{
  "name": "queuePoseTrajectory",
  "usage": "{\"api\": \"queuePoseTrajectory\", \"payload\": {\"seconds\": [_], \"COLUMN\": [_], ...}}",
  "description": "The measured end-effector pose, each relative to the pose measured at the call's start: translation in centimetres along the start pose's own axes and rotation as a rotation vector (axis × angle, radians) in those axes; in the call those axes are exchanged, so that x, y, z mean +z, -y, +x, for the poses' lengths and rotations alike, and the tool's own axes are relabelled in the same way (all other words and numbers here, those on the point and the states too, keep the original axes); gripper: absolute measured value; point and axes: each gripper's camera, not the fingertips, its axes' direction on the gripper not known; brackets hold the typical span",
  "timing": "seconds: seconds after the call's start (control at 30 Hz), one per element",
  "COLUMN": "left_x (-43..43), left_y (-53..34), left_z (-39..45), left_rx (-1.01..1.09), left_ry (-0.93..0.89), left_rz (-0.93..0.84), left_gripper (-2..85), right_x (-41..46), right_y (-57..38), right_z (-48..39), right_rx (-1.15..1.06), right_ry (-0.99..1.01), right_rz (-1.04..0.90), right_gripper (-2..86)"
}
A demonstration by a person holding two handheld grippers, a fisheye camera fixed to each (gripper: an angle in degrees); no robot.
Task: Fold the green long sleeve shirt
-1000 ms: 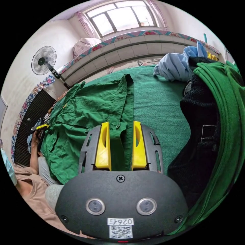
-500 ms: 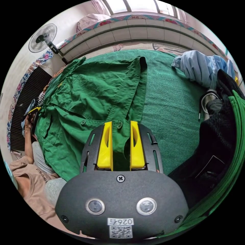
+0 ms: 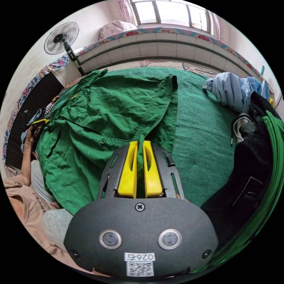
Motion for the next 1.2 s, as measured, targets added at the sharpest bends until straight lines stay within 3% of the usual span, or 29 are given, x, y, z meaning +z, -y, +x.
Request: {"api": "queuePoseTrajectory", "payload": {"seconds": [0.1,0.27,0.4,0.53,0.6,0.67,0.8,0.93,1.07,1.2], "left_x": [0.7,1.4,2.3,3.8,4.4,5.3,6.6,7.5,8.3,8.8], "left_y": [-0.2,-0.9,-1.5,-2.0,-2.1,-2.2,-2.5,-3.0,-3.0,-2.9], "left_z": [0.3,0.1,-0.6,-1.1,-1.2,-1.3,-1.9,-2.6,-2.6,-2.5], "left_rx": [0.006,-0.013,-0.051,-0.079,-0.086,-0.087,-0.107,-0.128,-0.117,-0.099], "left_ry": [0.004,0.007,0.001,-0.006,-0.002,0.009,0.000,-0.029,-0.018,0.000], "left_rz": [-0.007,-0.008,-0.028,-0.062,-0.085,-0.117,-0.145,-0.142,-0.154,-0.169], "left_gripper": [-0.3,-0.2,-0.2,-0.3,-0.3,-0.3,-0.4,-0.4,-0.4,-0.4], "right_x": [-0.6,-1.3,-1.4,-3.2,-4.9,-8.1,-9.8,-3.4,2.3,1.2], "right_y": [-0.1,-1.7,-4.9,-8.1,-9.1,-10.3,-9.1,-2.8,0.5,0.9], "right_z": [-0.7,-0.5,-1.5,1.2,3.2,5.6,7.7,6.9,5.4,4.2], "right_rx": [-0.017,-0.127,-0.186,-0.057,0.061,0.212,0.292,0.207,0.169,0.127], "right_ry": [-0.036,0.238,0.159,0.174,0.083,-0.007,0.103,0.188,0.101,0.071], "right_rz": [0.052,-0.006,-0.139,-0.178,-0.138,0.028,0.239,0.054,-0.104,-0.064], "right_gripper": [-0.4,-0.1,-1.2,-0.8,0.5,3.8,4.1,5.1,5.5,1.3]}}
